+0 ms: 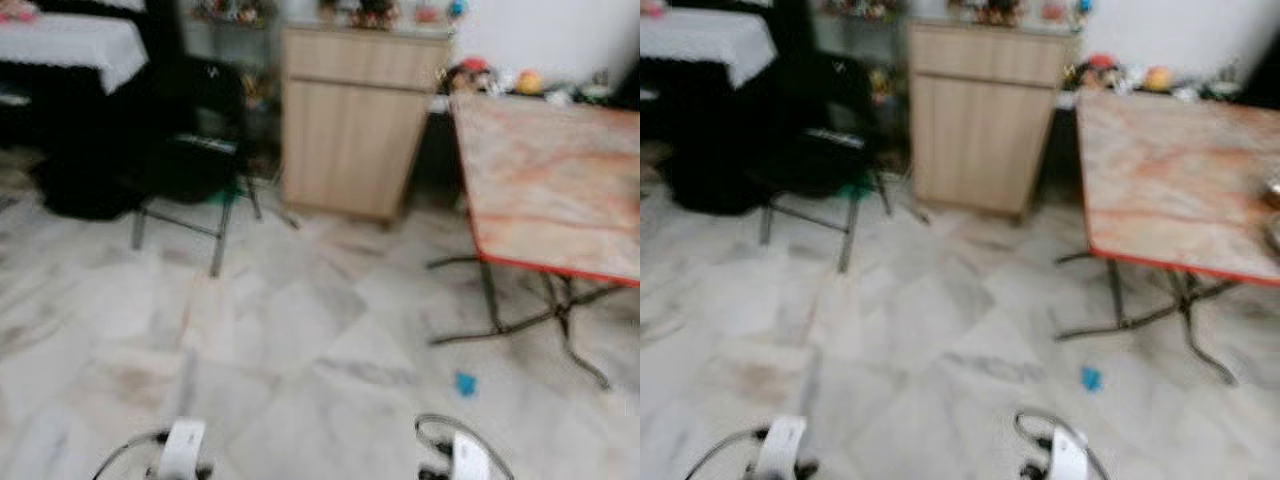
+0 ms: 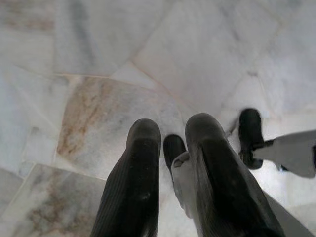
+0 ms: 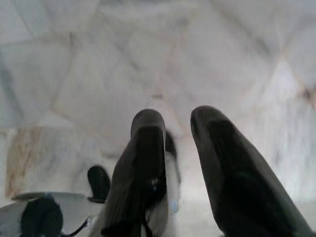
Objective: Setting the table
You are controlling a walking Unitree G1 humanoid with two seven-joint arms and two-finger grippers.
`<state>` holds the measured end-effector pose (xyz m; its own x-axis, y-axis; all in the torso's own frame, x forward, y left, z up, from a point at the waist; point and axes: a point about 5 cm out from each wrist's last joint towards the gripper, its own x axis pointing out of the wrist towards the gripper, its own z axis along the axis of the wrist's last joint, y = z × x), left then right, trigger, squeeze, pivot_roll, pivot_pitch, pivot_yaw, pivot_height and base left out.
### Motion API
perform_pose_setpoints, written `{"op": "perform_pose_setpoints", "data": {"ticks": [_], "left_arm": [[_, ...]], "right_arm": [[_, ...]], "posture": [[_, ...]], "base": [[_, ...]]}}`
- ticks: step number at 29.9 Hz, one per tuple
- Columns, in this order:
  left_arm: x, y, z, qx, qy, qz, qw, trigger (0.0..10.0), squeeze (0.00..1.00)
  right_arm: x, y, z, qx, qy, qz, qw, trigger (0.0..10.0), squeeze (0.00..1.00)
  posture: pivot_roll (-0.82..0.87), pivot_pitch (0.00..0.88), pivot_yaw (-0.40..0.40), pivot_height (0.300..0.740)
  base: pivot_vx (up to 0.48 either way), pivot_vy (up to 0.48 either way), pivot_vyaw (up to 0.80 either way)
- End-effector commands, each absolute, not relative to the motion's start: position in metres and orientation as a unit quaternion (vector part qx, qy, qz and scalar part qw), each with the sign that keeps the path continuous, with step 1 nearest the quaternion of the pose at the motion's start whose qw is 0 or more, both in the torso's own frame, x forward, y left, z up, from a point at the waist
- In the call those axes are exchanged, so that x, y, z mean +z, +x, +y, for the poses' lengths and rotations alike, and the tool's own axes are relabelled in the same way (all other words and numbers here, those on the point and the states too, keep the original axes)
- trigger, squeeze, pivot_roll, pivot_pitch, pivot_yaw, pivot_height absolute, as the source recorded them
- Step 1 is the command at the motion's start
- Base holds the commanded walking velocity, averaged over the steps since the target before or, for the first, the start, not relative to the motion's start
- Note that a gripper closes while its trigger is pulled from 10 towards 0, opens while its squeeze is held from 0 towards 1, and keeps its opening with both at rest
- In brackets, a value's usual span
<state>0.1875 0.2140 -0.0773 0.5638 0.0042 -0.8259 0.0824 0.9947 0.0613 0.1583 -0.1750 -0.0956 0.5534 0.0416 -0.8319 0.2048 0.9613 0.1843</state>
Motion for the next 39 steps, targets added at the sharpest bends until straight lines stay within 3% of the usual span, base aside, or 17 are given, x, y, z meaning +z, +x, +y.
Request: {"op": "perform_pose_setpoints", "data": {"ticks": [1, 6, 26, 34, 39], "left_arm": [[-0.079, 0.186, 0.210, -0.030, 0.057, 0.471, 0.880, 10.0, 0.00], [-0.078, 0.188, 0.211, -0.035, 0.073, 0.467, 0.881, 10.0, 0.00], [-0.072, 0.198, 0.214, -0.019, 0.062, 0.450, 0.891, 10.0, 0.00], [-0.072, 0.199, 0.211, -0.023, 0.060, 0.449, 0.891, 10.0, 0.00], [-0.072, 0.199, 0.211, -0.023, 0.060, 0.449, 0.891, 10.0, 0.00]], "right_arm": [[-0.095, 0.158, -0.182, -0.054, 0.122, 0.470, 0.873, 10.0, 0.00], [-0.095, 0.159, -0.182, -0.057, 0.126, 0.467, 0.874, 10.0, 0.00], [-0.093, 0.162, -0.185, -0.066, 0.127, 0.459, 0.877, 10.0, 0.00], [-0.093, 0.162, -0.187, -0.062, 0.118, 0.460, 0.878, 10.0, 0.00], [-0.092, 0.162, -0.191, -0.068, 0.119, 0.457, 0.879, 10.0, 0.00]], "posture": [[0.09, 0.000, -0.042, 0.740], [0.09, 0.000, -0.043, 0.740], [0.10, 0.000, -0.042, 0.740], [0.10, 0.000, -0.045, 0.740], [0.10, 0.000, -0.046, 0.740]], "base": [[0.000, 0.000, 0.00], [0.000, -0.051, 0.00], [0.000, -0.480, 0.00], [0.000, -0.480, -0.75], [0.000, -0.480, 0.00]]}}
